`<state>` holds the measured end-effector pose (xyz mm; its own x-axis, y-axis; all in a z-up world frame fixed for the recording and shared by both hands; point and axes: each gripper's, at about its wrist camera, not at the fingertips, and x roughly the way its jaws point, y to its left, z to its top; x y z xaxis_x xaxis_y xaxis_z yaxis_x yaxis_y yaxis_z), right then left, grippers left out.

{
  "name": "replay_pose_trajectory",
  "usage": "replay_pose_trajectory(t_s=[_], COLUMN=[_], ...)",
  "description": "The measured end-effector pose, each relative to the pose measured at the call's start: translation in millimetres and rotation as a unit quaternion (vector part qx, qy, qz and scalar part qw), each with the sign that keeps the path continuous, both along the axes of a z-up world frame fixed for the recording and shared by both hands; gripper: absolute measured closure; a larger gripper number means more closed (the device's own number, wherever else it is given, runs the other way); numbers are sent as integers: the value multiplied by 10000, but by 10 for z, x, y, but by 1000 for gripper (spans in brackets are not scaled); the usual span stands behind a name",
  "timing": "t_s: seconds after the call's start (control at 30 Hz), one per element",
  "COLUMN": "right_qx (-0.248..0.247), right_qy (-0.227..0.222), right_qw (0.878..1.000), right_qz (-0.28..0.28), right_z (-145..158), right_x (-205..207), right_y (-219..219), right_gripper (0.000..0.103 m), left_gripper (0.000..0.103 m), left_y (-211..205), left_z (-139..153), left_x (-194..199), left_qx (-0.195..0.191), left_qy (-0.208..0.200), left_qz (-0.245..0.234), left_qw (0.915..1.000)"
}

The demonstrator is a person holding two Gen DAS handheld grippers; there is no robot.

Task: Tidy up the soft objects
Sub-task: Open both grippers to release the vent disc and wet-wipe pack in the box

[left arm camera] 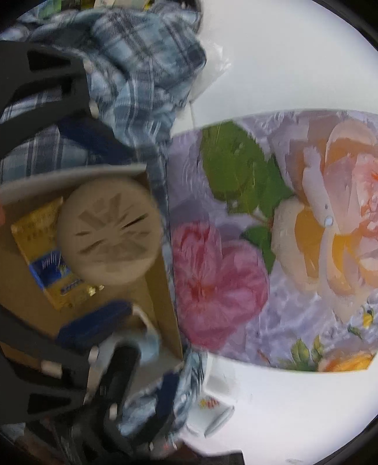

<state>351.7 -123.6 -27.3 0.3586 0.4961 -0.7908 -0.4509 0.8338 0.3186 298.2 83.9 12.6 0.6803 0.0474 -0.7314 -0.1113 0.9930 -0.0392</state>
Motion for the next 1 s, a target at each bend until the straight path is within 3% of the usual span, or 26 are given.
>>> replay_pose_trajectory(t_s=[0.1, 0.23, 1.0], right_qx=[-79, -136, -281], right_qy=[38, 85, -280], right_qw=[9999, 9998, 9992], right_qz=[-128, -151, -107], right_z=[-9, -33, 158], right_x=[32, 43, 12], right_y=[-55, -89, -93], right_gripper=[0, 0, 0], left_gripper=[0, 0, 0], left_y=[25, 75, -10], left_z=[-10, 7, 155], left_x=[4, -3, -149], left_qx=[345, 127, 254], left_qy=[-12, -33, -277], left_qz=[198, 205, 75], left_qw=[9992, 9997, 9993])
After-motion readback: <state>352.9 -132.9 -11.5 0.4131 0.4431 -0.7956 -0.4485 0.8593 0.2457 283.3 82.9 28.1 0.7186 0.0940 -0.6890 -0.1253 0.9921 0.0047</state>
